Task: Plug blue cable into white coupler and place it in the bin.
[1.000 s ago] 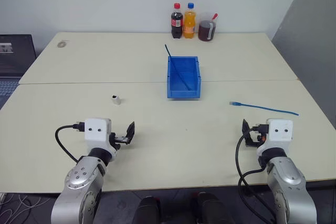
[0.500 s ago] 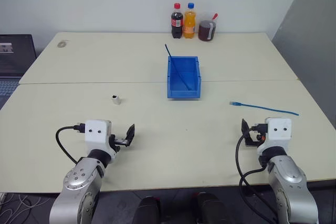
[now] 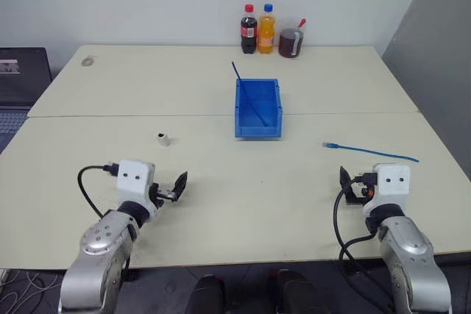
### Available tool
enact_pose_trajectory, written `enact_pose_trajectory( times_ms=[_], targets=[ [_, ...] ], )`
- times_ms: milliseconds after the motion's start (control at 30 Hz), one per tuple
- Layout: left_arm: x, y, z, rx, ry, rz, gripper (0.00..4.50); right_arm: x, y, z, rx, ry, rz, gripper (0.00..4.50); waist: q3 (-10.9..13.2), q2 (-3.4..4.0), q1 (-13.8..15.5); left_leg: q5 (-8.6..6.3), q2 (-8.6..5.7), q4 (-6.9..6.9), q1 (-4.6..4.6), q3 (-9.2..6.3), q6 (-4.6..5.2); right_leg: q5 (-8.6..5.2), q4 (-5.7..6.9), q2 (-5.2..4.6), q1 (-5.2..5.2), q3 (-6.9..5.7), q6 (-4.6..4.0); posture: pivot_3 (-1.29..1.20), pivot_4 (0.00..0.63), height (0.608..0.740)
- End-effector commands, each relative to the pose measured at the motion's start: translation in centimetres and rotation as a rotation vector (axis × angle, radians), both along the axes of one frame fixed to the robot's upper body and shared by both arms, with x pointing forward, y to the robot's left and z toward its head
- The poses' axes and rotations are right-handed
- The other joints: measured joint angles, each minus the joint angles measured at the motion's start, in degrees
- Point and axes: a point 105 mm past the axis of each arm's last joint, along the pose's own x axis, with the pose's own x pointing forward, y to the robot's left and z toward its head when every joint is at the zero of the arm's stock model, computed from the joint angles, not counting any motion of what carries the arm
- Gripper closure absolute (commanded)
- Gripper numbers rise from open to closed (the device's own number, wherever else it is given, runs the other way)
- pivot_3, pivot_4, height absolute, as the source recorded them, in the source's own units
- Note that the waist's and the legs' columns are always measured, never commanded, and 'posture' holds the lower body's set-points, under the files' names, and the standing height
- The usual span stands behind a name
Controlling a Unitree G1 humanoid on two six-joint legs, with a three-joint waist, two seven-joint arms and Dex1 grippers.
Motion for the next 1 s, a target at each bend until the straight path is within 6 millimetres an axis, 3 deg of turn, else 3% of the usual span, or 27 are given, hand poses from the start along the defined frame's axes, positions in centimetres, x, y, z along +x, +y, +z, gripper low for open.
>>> enact_pose_trajectory(
  times_ms=[33, 100, 233, 367, 500, 633, 800, 1000],
  targets=[
    [2.1, -4.8, 3.8, 0.076, -0.075, -0.389, 0.0, 3.0, -2.3, 1.8, -0.051, 0.043, 0.192, 0.01, 0.1, -0.02, 0.17, 0.01, -0.06, 0.07, 0.01, 0.05, 0.01, 0.01, 0.0, 0.0, 0.01, -0.02, -0.06, 0.0, 0.15, 0.74],
    [2.6, -7.6, 4.7, 0.106, -0.08, -0.566, 0.0, 4.2, -3.2, 1.7, -0.08, 0.113, 0.306, 0.01, 0.07, -0.03, 0.29, 0.06, -0.19, 0.06, -0.03, 0.12, 0.09, 0.05, -0.1, -0.04, 0.04, 0.08, -0.08, 0.0, 0.15, 0.74],
    [1.7, -12.3, 5.3, 0.14, -0.075, -0.86, 0.0, 5.9, -4.9, 1.5, -0.125, 0.245, 0.46, 0.01, 0.06, -0.05, -0.09, 0.02, -0.21, -0.01, -0.13, 0.27, 0.13, 0.07, -0.26, -0.08, 0.06, 0.22, 0.18, 0.0, 0.15, 0.74],
    [1.1, -15.0, 5.2, 0.153, -0.092, -0.989, 0.0, 7.0, -6.2, 1.2, -0.155, 0.358, 0.559, 0.01, 0.08, -0.02, -0.7, -0.05, -0.11, -0.08, -0.18, 0.5, 0.25, 0.03, -0.22, -0.07, -0.06, 0.32, -0.02, 0.0, 0.15, 0.74],
    [1.8, -16.3, 5.2, 0.122, -0.113, -0.984, 0.0, 8.0, -7.7, 0.3, -0.186, 0.417, 0.547, 0.01, 0.1, 0.0, -0.7, -0.06, 0.07, -0.11, -0.13, 0.52, 0.26, -0.08, -0.1, 0.0, -0.05, 0.22, -0.14, 0.0, 0.15, 0.74],
    [1.3, -17.4, 4.7, 0.104, -0.101, -1.005, 0.0, 7.3, -8.0, -1.3, -0.181, 0.542, 0.617, 0.01, 0.11, 0.01, -0.55, -0.05, 0.02, -0.04, -0.1, 0.55, 0.25, -0.06, -0.02, -0.04, -0.01, 0.18, -0.11, 0.0, 0.15, 0.74],
    [0.6, -18.6, 5.3, 0.06, -0.118, -1.025, 0.0, 7.7, -8.6, -2.8, -0.199, 0.583, 0.58, 0.01, 0.11, 0.02, -0.51, -0.04, -0.01, 0.13, -0.06, 0.73, 0.23, 0.03, -0.02, -0.11, 0.04, 0.27, 0.04, 0.0, 0.15, 0.74],
    [0.5, -18.6, 5.6, 0.062, -0.114, -1.02, 0.0, 9.1, -8.4, -2.0, -0.19, 0.531, 0.531, 0.01, 0.1, 0.01, -0.9, -0.04, 0.0, 0.26, 0.01, 0.77, 0.23, 0.07, 0.0, -0.11, 0.15, 0.33, 0.1, 0.0, 0.15, 0.74]
  ],
)
